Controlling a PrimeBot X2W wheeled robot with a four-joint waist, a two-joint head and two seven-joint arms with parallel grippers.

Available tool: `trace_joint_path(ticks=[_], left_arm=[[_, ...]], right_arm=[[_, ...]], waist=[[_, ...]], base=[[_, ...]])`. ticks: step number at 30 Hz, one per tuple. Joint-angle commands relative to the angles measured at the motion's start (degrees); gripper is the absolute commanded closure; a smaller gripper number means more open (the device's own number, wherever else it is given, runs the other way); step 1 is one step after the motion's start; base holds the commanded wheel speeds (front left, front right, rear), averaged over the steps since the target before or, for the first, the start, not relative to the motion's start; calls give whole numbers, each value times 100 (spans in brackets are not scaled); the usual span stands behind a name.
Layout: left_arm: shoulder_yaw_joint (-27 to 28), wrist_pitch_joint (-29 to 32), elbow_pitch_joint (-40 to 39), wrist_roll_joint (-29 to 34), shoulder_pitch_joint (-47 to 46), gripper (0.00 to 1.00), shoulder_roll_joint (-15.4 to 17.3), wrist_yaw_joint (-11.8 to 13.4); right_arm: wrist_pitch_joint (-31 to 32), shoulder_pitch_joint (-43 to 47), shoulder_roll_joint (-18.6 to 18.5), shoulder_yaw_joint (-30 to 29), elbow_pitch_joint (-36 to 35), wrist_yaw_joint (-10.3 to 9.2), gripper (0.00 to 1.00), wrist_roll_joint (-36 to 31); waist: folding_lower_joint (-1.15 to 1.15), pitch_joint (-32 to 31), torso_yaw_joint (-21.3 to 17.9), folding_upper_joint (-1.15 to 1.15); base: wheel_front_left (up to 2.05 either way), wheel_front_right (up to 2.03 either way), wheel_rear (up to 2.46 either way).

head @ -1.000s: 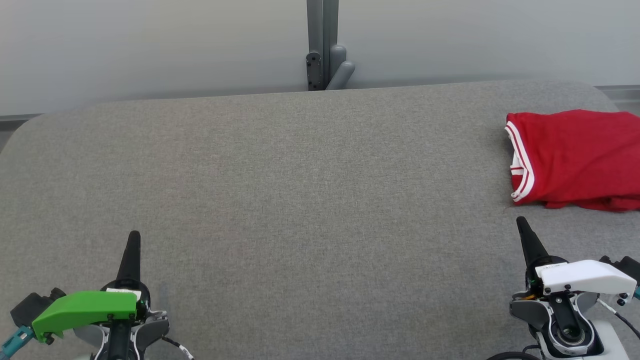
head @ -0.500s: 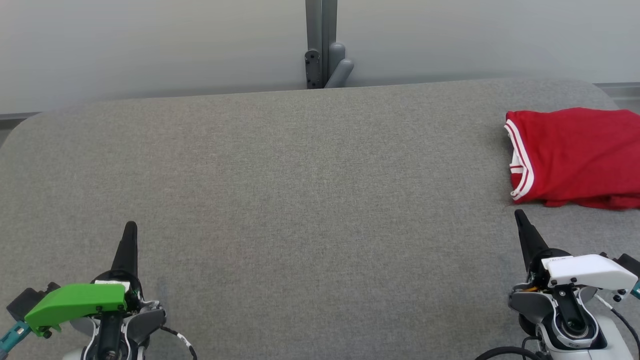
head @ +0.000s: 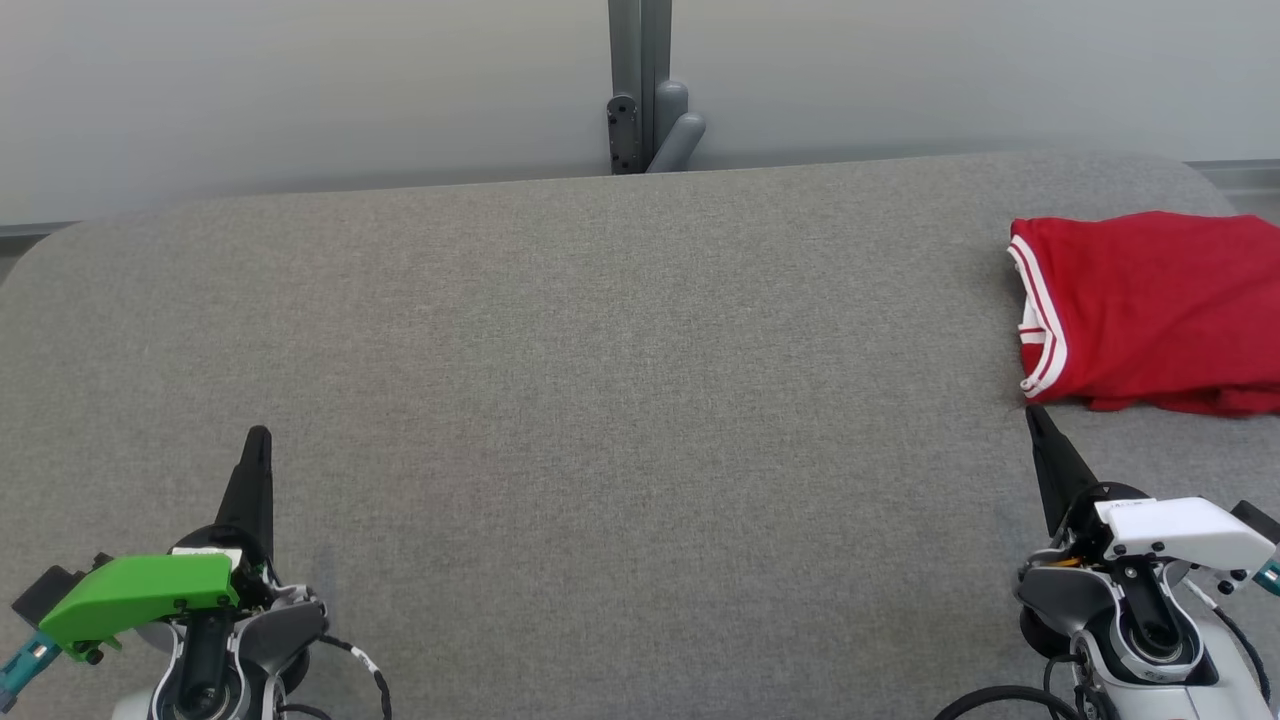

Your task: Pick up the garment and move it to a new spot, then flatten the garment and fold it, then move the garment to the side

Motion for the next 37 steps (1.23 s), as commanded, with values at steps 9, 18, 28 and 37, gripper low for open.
trace_joint_path(ticks=[9,18,28,37], left_arm=[[65,71,-35,-272,-117,100,11,23],[70,77,-36,-264,-117,100,6,23],[74,85,-36,-256,-118,100,0,23],[79,90,-36,-249,-119,100,-4,24]], right_arm=[[73,-98,-52,22,15,0,100,337],[56,-96,-63,35,14,0,100,358],[40,-93,-71,51,12,0,100,359],[22,-91,-81,64,11,0,100,374]], waist=[[0,15,-8,0],[0,15,-8,0],[0,15,-8,0],[0,15,-8,0]], base=[[0,0,0],[0,0,0],[0,0,0],[0,0,0]])
